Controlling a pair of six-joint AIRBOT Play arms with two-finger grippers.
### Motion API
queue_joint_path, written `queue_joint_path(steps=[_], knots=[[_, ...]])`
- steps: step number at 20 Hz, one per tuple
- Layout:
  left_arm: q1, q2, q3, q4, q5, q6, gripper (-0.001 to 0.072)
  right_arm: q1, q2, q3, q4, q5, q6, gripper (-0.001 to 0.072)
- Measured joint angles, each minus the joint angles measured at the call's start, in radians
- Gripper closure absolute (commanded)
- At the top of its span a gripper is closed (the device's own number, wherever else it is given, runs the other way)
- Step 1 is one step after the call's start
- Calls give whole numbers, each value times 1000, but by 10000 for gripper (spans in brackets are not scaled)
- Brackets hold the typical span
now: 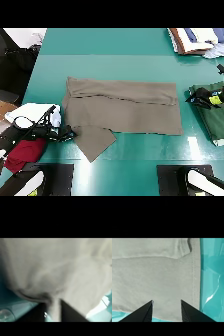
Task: Fold the shirts.
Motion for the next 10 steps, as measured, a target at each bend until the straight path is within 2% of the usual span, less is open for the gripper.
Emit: queue_joint_path(steps=[4, 7, 9, 10], knots=[[0, -14, 6, -51, -3, 40, 683, -14, 2, -13, -9, 31, 0, 310], [0, -16, 32, -80, -55, 77, 683, -68, 28, -99, -48, 74, -1, 305], [0, -16, 60, -90, -76, 93, 683, -126, 58, -196, -67, 79, -16, 152], [0, -16, 75, -93, -83, 98, 683, -154, 68, -244, -72, 76, -26, 153]])
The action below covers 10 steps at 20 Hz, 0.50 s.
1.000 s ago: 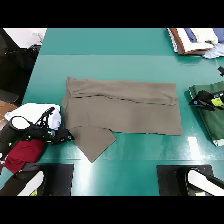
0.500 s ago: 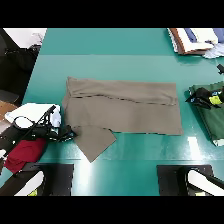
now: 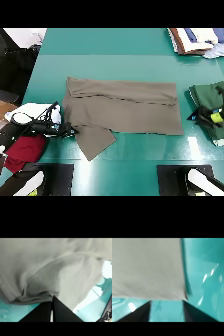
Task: Fold the shirts.
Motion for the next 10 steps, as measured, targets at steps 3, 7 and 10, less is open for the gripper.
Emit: queue_joint_path(steps=[3, 7, 10], knots=[[0, 0, 41, -4, -8, 10, 683, -77, 17, -139, 12, -43, -29, 161], [0, 0, 67, -5, -9, 14, 683, -111, 25, -260, 61, -146, -52, 232], [0, 0, 73, -5, -2, 15, 682, -87, 27, -294, 96, -200, -56, 267]])
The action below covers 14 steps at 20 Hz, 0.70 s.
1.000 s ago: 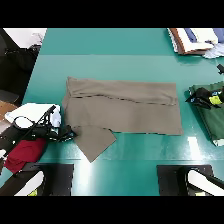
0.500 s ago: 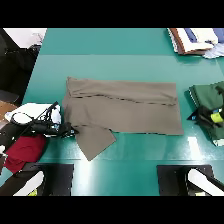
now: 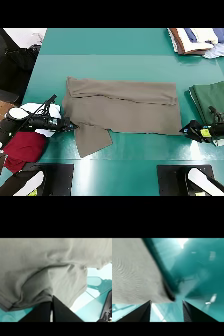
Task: Fold the shirts.
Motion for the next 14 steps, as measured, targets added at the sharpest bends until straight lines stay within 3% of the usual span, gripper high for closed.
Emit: queue_joint_path(steps=[2, 3, 4, 6, 10, 14], knots=[[0, 0, 2, 0, 4, 1, 683, 28, 1, -10, 11, -32, -2, 285], [0, 0, 2, 1, 4, 1, 683, 42, 1, -12, 12, -46, -2, 413], [0, 0, 3, 2, 7, 2, 683, 55, 1, -16, 11, -70, -4, 641], [0, 0, 5, 13, 6, 2, 684, 74, -1, -19, 6, -87, -5, 696], [0, 37, 34, 74, -24, -9, 685, 88, 7, 6, -27, -59, -5, 697], [0, 156, 61, 183, -113, -69, 685, 92, 94, 78, -134, 80, -5, 697]])
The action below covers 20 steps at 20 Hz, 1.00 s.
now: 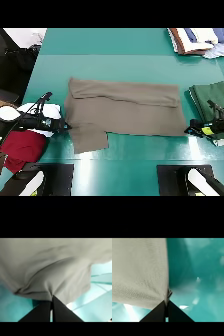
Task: Fold the shirts.
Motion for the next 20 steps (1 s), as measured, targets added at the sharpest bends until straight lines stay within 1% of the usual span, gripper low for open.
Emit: queue_joint_path(steps=[3, 5, 8, 10, 14, 20], knots=[[0, 99, 7, 35, -87, -51, 684, 1, 108, 36, -105, 121, 2, 697], [0, 140, 12, 13, -134, -74, 684, 1, 187, 49, -154, 179, 3, 697], [0, 159, 49, -40, -139, -84, 684, 1, 264, 78, -177, 207, 14, 697], [0, 133, 88, -61, -109, -80, 684, 1, 267, 114, -162, 201, 19, 697], [0, -10, 179, -77, -24, -29, 682, 29, 157, 208, -116, 149, 28, 696], [-1, -320, 360, -84, 88, 54, 682, 153, -134, 355, -95, 34, 77, 696]])
